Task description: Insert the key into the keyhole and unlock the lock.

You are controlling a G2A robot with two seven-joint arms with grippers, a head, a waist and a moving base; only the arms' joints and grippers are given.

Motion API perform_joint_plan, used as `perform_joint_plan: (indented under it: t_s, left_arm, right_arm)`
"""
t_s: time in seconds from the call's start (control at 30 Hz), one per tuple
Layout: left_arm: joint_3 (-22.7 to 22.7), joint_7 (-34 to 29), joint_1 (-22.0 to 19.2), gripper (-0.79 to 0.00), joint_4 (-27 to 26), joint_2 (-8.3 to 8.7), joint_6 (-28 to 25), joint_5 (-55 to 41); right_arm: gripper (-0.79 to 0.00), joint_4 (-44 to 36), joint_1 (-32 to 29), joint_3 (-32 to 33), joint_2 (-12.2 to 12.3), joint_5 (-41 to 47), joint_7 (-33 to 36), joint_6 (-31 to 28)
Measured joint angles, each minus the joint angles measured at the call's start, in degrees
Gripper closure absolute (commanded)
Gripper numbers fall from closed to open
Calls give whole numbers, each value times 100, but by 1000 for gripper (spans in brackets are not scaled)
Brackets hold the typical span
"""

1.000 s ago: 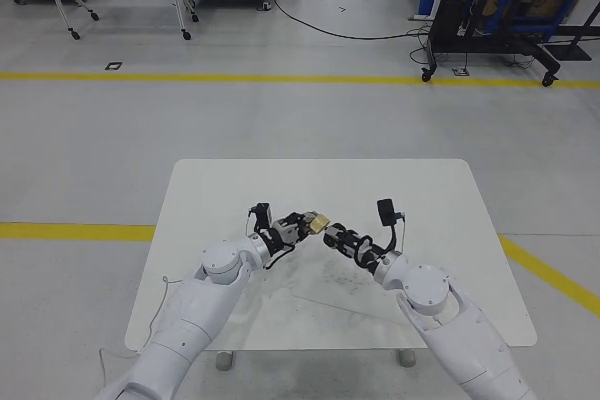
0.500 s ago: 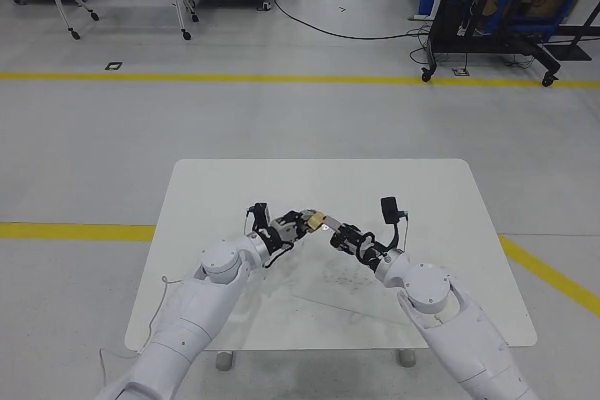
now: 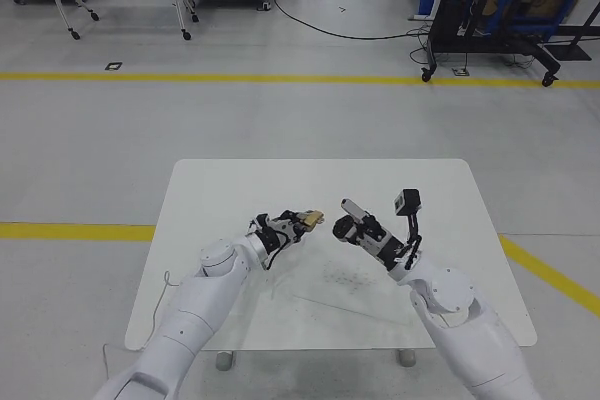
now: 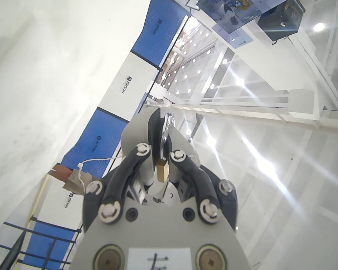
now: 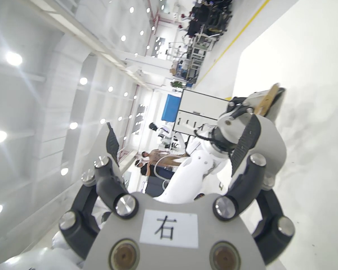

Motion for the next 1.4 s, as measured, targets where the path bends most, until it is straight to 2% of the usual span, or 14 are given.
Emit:
perform_joint_plan:
  t_s: [0.13, 0.37, 0.47, 0.77, 1.0, 1.13, 1.2, 1.23, 1.3, 1.37, 1.4]
  left_arm:
    - [-2, -291, -81, 0, 178, -43, 102, -306]
    - [-60, -680, -181, 0, 527, -87, 242, -711]
    - [-39, -765, -212, 0, 621, -106, 224, -729]
    - [62, -970, -281, 0, 689, -156, 147, -663]
    - [27, -911, -289, 0, 671, -155, -126, -540]
    - [-23, -834, -256, 0, 561, -136, -610, -327]
    - [-53, -842, -224, 0, 492, -128, -845, -257]
    - [-69, -872, -208, 0, 463, -127, -917, -261]
    - [-101, -977, -175, 0, 415, -127, -1025, -313]
    - [-107, -1119, -161, 0, 377, -131, -1075, -346]
    - [-105, -1177, -157, 0, 370, -133, -1085, -352]
  right_arm:
    - [-785, 344, 276, -259, -74, 346, 130, -278]
    - [-785, 904, 620, -629, -195, 257, 30, -1167]
    - [-785, 1131, 716, -716, -233, 289, 13, -1379]
    - [-785, 1620, 993, -878, -318, 146, -178, -1342]
    - [-785, 1499, 903, -761, -323, 272, -158, -1523]
    - [-785, 1217, 667, -536, -272, 741, 235, -1501]
    - [-785, 1172, 577, -441, -237, 1411, 844, -1127]
    - [-683, 1205, 579, -429, -220, 1759, 1207, -823]
    - [-363, 1455, 712, -374, -181, 2642, 2198, 102]
    - [-345, 1822, 899, -382, -162, 3114, 2870, 822]
    - [-299, 1954, 974, -421, -165, 3130, 3038, 1015]
